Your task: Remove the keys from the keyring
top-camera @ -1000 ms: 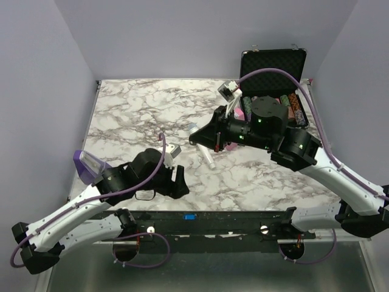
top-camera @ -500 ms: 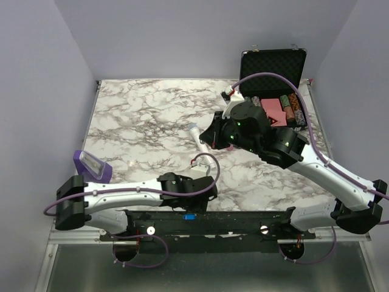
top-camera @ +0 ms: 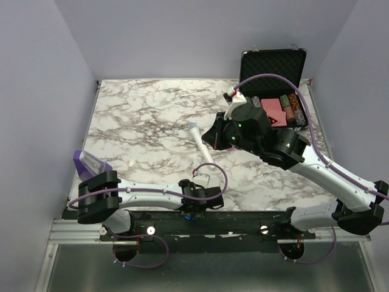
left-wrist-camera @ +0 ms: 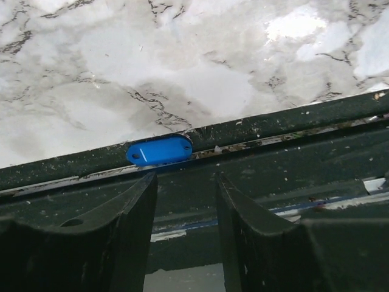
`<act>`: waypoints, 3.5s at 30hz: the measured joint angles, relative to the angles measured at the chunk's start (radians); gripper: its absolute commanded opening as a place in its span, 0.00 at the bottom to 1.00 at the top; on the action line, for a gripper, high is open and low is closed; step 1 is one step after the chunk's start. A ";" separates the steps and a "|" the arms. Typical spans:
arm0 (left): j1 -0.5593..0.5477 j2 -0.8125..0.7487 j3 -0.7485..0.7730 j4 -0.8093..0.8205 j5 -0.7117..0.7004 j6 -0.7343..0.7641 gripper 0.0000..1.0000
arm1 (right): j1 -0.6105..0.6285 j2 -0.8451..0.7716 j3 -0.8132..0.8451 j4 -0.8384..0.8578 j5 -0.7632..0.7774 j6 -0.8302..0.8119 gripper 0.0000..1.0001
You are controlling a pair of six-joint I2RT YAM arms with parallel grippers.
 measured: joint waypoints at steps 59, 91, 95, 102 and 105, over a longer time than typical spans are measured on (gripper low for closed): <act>-0.018 -0.029 0.067 -0.057 -0.101 -0.011 0.25 | -0.016 -0.033 -0.027 0.038 -0.029 -0.015 0.01; 0.017 0.191 0.037 0.064 0.006 0.049 0.22 | -0.025 -0.027 -0.038 0.044 -0.029 -0.014 0.01; 0.009 0.189 0.039 0.045 -0.006 0.038 0.25 | -0.031 -0.025 -0.045 0.044 -0.033 -0.014 0.26; -0.029 0.179 0.059 -0.055 -0.060 -0.010 0.27 | -0.038 0.010 -0.046 0.045 -0.056 -0.011 0.54; -0.031 0.174 0.059 -0.086 -0.068 -0.024 0.28 | -0.042 0.023 -0.046 0.045 -0.063 -0.007 0.55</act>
